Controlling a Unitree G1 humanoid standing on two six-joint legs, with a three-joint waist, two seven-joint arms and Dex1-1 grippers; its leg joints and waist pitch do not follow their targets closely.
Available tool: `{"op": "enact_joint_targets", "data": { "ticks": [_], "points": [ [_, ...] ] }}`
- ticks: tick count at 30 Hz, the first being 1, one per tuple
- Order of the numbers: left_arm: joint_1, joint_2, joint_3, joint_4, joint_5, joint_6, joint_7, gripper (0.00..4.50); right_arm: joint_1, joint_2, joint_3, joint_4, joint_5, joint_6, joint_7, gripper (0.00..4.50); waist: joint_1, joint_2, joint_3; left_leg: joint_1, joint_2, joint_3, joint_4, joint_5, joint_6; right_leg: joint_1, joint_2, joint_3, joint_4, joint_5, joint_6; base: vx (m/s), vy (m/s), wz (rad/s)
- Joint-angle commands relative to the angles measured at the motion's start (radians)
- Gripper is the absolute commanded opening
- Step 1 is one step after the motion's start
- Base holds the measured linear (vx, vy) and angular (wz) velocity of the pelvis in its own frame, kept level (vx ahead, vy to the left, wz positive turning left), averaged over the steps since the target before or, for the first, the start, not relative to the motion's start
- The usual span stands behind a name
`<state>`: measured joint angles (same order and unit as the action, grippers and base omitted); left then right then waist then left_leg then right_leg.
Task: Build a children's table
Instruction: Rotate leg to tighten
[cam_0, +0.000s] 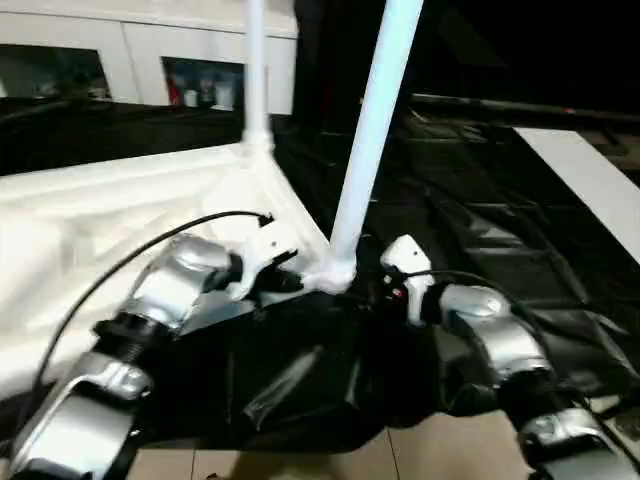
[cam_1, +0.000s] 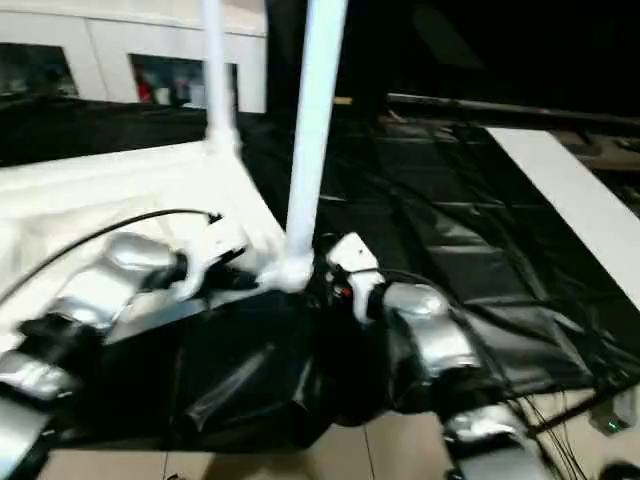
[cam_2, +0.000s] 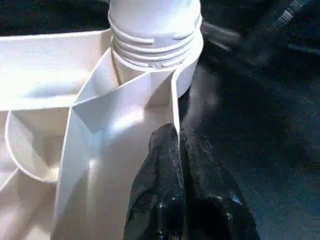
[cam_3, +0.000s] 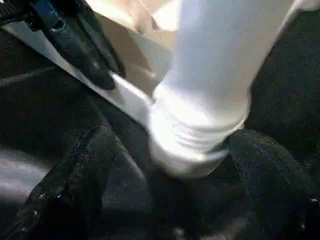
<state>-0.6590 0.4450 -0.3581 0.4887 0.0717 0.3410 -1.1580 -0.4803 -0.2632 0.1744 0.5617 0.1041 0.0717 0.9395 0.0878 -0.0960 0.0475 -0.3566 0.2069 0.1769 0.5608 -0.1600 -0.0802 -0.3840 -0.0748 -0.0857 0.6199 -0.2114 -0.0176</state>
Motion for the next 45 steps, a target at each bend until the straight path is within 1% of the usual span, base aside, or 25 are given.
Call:
{"op": "enact_joint_targets", "data": {
  "ticks": [1,2,5,6,9,15,17,18,21,22,23,24,25,28,29,31,32,35,38,39,40,41,43,44,45],
  "points": [
    [0.05,-0.004,-0.096,0.007,0.014,0.016,-0.081,0.0,0.007,-0.011,0.016,-0.052,0.023,0.014,0.042,3.87,0.002,0.019,-0.048,0.013,0.04,-0.008,-0.065,-0.261,0.01,0.034,-0.076,0.061,-0.083,-0.193,-0.195,0.0,0.0,0.0],
    [0.052,0.0,-0.095,0.0,0.011,0.017,-0.086,0.0,0.01,-0.014,0.017,-0.061,0.024,0.017,0.05,3.87,0.005,0.021,-0.047,0.017,0.04,-0.006,-0.066,-0.273,0.003,0.029,-0.076,0.061,-0.086,-0.202,-0.197,0.0,0.0,0.0],
    [0.06,0.013,-0.092,-0.021,0.009,0.023,-0.104,0.0,0.02,-0.019,0.025,-0.084,0.029,0.027,0.083,3.87,0.008,0.02,-0.047,0.017,0.041,-0.008,-0.068,-0.273,-0.004,0.032,-0.076,0.061,-0.084,-0.2,-0.193,0.0,0.0,0.0],
    [0.062,0.015,-0.091,-0.026,0.009,0.024,-0.109,0.0,0.023,-0.02,0.03,-0.087,0.027,0.026,0.088,3.87,0.009,0.019,-0.049,0.014,0.04,-0.008,-0.067,-0.263,-0.006,0.036,-0.076,0.061,-0.082,-0.188,-0.192,0.0,0.0,0.0],
    [0.068,0.019,-0.091,-0.042,0.005,0.03,-0.12,0.0,0.026,-0.017,0.039,-0.091,0.023,0.029,0.096,3.87,0.011,0.015,-0.049,0.013,0.038,-0.007,-0.066,-0.248,-0.006,0.036,-0.077,0.061,-0.082,-0.181,-0.189,0.0,0.0,0.0],
    [0.078,0.018,-0.088,-0.067,-0.003,0.039,-0.129,0.0,0.015,0.005,0.025,-0.066,0.033,0.031,0.084,3.87,0.011,0.013,-0.051,0.01,0.036,-0.006,-0.063,-0.212,0.0,0.039,-0.077,0.06,-0.078,-0.155,-0.187,0.0,0.0,0.0],
    [0.078,0.016,-0.088,-0.068,-0.003,0.04,-0.128,0.0,0.011,0.012,0.018,-0.06,0.044,0.038,0.088,3.6,0.011,0.012,-0.052,0.01,0.036,-0.006,-0.063,-0.207,0.002,0.039,-0.076,0.06,-0.076,-0.151,-0.189,0.0,0.0,0.0],
    [0.077,0.014,-0.087,-0.068,-0.002,0.041,-0.127,0.0,0.01,0.014,0.018,-0.059,0.045,0.039,0.092,3.6,0.011,0.009,-0.052,0.011,0.036,-0.006,-0.063,-0.206,0.002,0.039,-0.076,0.06,-0.077,-0.151,-0.189,0.0,0.0,0.0],
    [0.076,0.009,-0.086,-0.067,-0.001,0.042,-0.119,0.0,0.01,0.015,0.02,-0.054,0.047,0.042,0.099,3.29,0.013,0.011,-0.051,0.011,0.037,-0.006,-0.064,-0.21,0.0,0.039,-0.077,0.059,-0.078,-0.165,-0.186,0.0,0.0,0.0],
    [0.077,0.008,-0.086,-0.068,-0.001,0.043,-0.117,0.0,0.011,0.015,0.021,-0.05,0.043,0.038,0.098,3.29,0.013,0.01,-0.052,0.011,0.037,-0.006,-0.063,-0.21,-0.001,0.04,-0.077,0.059,-0.078,-0.164,-0.185,0.0,0.0,0.0],
    [0.077,0.007,-0.086,-0.068,-0.001,0.045,-0.115,0.0,0.011,0.014,0.022,-0.045,0.04,0.034,0.097,3.14,0.013,0.01,-0.053,0.011,0.036,-0.006,-0.062,-0.206,0.0,0.04,-0.077,0.06,-0.077,-0.157,-0.186,0.0,0.0,0.0],
    [0.077,0.007,-0.086,-0.068,-0.001,0.045,-0.114,0.0,0.011,0.014,0.022,-0.044,0.039,0.032,0.097,3.14,0.013,0.01,-0.053,0.011,0.036,-0.006,-0.062,-0.204,0.0,0.04,-0.077,0.059,-0.076,-0.153,-0.186,0.0,0.0,0.0],
    [0.077,0.004,-0.084,-0.067,-0.002,0.046,-0.113,0.0,0.014,0.014,0.024,-0.044,0.036,0.031,0.095,2.97,0.014,0.011,-0.052,0.012,0.036,-0.005,-0.062,-0.201,0.001,0.04,-0.076,0.06,-0.076,-0.146,-0.187,0.0,0.0,0.0],
    [0.077,-0.001,-0.082,-0.062,-0.002,0.043,-0.111,0.0,0.018,0.014,0.026,-0.044,0.031,0.029,0.093,2.78,0.016,0.011,-0.053,0.011,0.035,-0.005,-0.061,-0.196,0.002,0.041,-0.076,0.059,-0.075,-0.139,-0.188,0.0,0.0,0.0],
    [0.076,-0.003,-0.081,-0.059,-0.002,0.042,-0.109,0.0,0.019,0.015,0.025,-0.043,0.029,0.028,0.092,2.75,0.016,0.014,-0.053,0.012,0.036,-0.006,-0.062,-0.196,0.001,0.041,-0.076,0.059,-0.075,-0.138,-0.188,0.0,0.0,0.0],
    [0.075,-0.005,-0.079,-0.056,-0.001,0.041,-0.104,0.0,0.02,0.016,0.024,-0.042,0.027,0.027,0.09,2.69,0.017,0.012,-0.053,0.011,0.036,-0.005,-0.061,-0.202,-0.001,0.041,-0.076,0.059,-0.076,-0.143,-0.188,0.0,0.0,0.0],
    [0.075,-0.006,-0.078,-0.056,-0.001,0.04,-0.103,0.0,0.02,0.017,0.024,-0.043,0.027,0.027,0.09,2.69,0.017,0.015,-0.053,0.012,0.035,-0.006,-0.062,-0.204,-0.002,0.041,-0.076,0.059,-0.076,-0.145,-0.187,0.0,0.0,0.0],
    [0.071,-0.026,-0.061,-0.04,-0.001,0.036,-0.068,0.0,0.021,0.025,0.02,-0.035,0.027,0.025,0.067,2.67,0.018,0.015,-0.053,0.013,0.036,-0.005,-0.061,-0.21,-0.004,0.04,-0.075,0.06,-0.076,-0.144,-0.188,0.0,0.0,0.0],
    [0.051,-0.082,-0.018,0.005,-0.003,0.036,0.037,0.0,0.012,0.063,-0.007,0.023,0.005,0.014,-0.058,2.66,0.018,0.014,-0.048,0.016,0.036,-0.004,-0.063,-0.244,-0.015,0.034,-0.077,0.06,-0.083,-0.2,-0.183,0.0,0.0,0.0],
    [0.044,-0.099,-0.006,0.02,-0.002,0.038,0.071,0.0,0.007,0.077,-0.019,0.045,0.0,0.015,-0.1,2.65,0.019,0.016,-0.043,0.023,0.037,-0.007,-0.066,-0.302,-0.03,0.028,-0.081,0.059,-0.094,-0.283,-0.175,0.0,0.0,0.0],
    [0.037,-0.117,0.006,0.034,-0.002,0.043,0.105,0.0,0.001,0.092,-0.033,0.066,0.0,0.018,-0.143,2.65,0.015,0.015,-0.041,0.022,0.036,-0.012,-0.068,-0.348,-0.04,0.029,-0.084,0.057,-0.101,-0.374,-0.151,0.0,0.0,0.0],
    [0.033,-0.131,0.013,0.042,-0.003,0.051,0.126,0.0,-0.003,0.103,-0.044,0.08,0.002,0.019,-0.17,2.65,0.013,0.015,-0.043,0.025,0.038,-0.015,-0.069,-0.37,-0.047,0.027,-0.086,0.057,-0.104,-0.412,-0.137,0.0,0.0,0.0],
    [0.01,-0.193,0.041,0.08,-0.003,0.076,0.225,0.0,-0.027,0.158,-0.093,0.14,0.019,0.025,-0.291,2.65,0.008,0.016,-0.044,0.021,0.038,-0.019,-0.071,-0.377,-0.049,0.028,-0.086,0.056,-0.105,-0.42,-0.127,0.0,0.0,0.0],
    [0.002,-0.217,0.051,0.094,-0.003,0.084,0.262,0.0,-0.037,0.179,-0.111,0.162,0.026,0.026,-0.336,2.65,0.004,0.019,-0.044,0.022,0.039,-0.018,-0.072,-0.381,-0.054,0.024,-0.085,0.058,-0.105,-0.415,-0.13,0.0,0.0,0.0],
    [-0.006,-0.238,0.059,0.105,-0.002,0.09,0.294,0.0,-0.047,0.197,-0.125,0.182,0.031,0.026,-0.374,2.65,0.003,0.018,-0.046,0.028,0.039,-0.021,-0.071,-0.397,-0.061,0.021,-0.087,0.056,-0.106,-0.419,-0.134,0.0,0.0,0.0]
  ]
}}
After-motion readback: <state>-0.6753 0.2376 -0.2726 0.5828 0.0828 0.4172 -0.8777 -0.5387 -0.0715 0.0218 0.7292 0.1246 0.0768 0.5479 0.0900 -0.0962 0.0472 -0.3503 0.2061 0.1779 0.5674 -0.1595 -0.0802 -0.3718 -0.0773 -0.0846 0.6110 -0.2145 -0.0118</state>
